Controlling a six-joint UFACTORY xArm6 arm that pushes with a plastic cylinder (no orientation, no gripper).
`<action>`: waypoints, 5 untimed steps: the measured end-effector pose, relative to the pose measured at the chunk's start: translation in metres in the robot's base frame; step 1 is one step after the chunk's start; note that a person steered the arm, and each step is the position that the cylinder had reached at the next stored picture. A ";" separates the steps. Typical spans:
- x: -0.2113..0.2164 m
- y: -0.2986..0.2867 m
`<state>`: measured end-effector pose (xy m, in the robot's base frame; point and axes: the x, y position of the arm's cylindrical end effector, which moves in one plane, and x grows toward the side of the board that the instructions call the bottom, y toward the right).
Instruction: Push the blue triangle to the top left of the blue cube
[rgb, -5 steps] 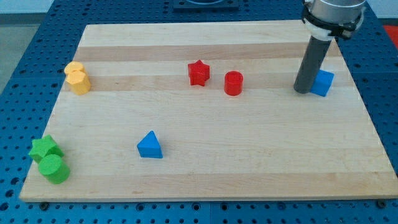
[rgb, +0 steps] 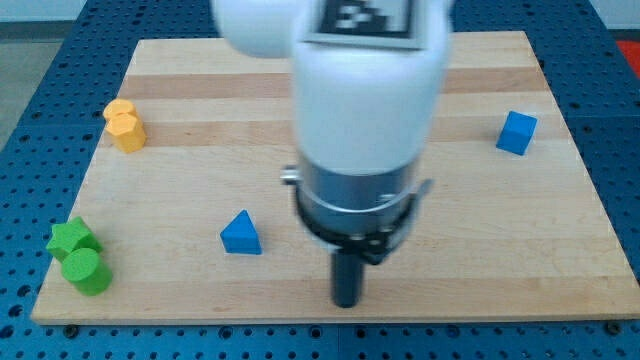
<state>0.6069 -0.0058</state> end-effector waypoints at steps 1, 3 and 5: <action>-0.004 -0.045; -0.037 -0.092; -0.037 -0.109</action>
<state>0.5701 -0.1148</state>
